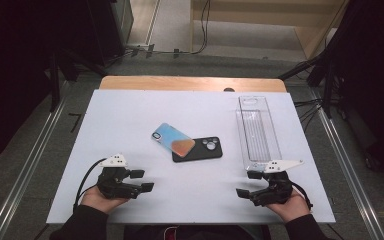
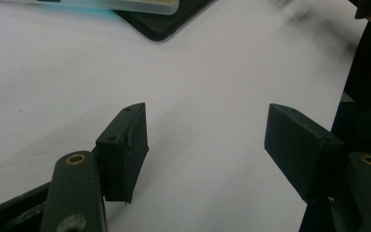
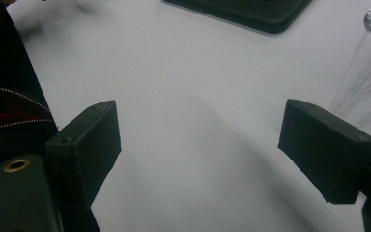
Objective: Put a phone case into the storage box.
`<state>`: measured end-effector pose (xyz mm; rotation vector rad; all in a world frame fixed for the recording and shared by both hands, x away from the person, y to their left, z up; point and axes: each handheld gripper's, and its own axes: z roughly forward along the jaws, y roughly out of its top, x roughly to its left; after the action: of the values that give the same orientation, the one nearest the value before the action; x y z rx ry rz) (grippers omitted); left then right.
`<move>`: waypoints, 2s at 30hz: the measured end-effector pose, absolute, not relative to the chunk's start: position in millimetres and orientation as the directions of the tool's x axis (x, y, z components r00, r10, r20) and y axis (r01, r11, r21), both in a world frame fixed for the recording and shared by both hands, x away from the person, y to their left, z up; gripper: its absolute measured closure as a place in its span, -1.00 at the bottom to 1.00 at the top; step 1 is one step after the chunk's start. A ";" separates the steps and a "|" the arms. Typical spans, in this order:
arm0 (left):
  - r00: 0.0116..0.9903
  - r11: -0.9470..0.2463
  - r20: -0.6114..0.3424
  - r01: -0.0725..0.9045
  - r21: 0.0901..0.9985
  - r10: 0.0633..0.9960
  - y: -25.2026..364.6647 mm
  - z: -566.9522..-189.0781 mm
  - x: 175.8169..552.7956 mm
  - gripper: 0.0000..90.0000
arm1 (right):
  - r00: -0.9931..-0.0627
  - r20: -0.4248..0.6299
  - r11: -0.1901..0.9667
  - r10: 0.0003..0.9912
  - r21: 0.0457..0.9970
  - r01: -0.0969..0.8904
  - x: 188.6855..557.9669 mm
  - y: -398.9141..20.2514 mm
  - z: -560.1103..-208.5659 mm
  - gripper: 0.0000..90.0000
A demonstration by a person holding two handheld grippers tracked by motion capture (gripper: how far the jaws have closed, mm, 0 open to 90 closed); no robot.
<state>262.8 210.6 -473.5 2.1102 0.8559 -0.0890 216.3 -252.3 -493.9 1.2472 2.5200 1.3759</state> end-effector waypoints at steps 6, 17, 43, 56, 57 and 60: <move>0.757 -0.401 -0.348 0.608 0.685 0.554 212.3 -472.8 263.8 -0.44 | -0.691 0.324 0.304 0.646 0.721 0.622 217.2 -252.2 -493.3 -0.71; 0.768 -0.408 -0.331 0.591 0.696 0.548 209.0 -474.6 263.7 -0.46 | -0.703 0.333 0.306 0.628 0.726 0.617 222.9 -248.3 -492.1 -0.70; 0.764 -0.406 -0.352 0.603 0.686 0.541 207.7 -474.7 264.1 -0.45 | -0.702 0.330 0.321 0.631 0.713 0.623 224.3 -248.6 -493.8 -0.70; 0.747 -0.406 -0.377 0.631 0.660 0.548 206.5 -474.1 265.3 -0.45 | -0.695 0.334 0.319 0.637 0.707 0.632 223.8 -248.3 -493.5 -0.70; 0.744 -0.405 -0.382 0.636 0.657 0.548 206.4 -473.9 265.6 -0.45 | -0.695 0.334 0.319 0.637 0.707 0.632 223.8 -248.3 -493.5 -0.70; 0.747 -0.407 -0.375 0.631 0.661 0.549 205.9 -473.9 265.4 -0.45 | -0.706 0.316 0.336 0.634 0.709 0.620 223.9 -248.0 -494.1 -0.70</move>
<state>265.4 205.9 -473.9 2.1030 0.8851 -0.1229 223.9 -248.0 -494.1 1.1987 2.5536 1.3439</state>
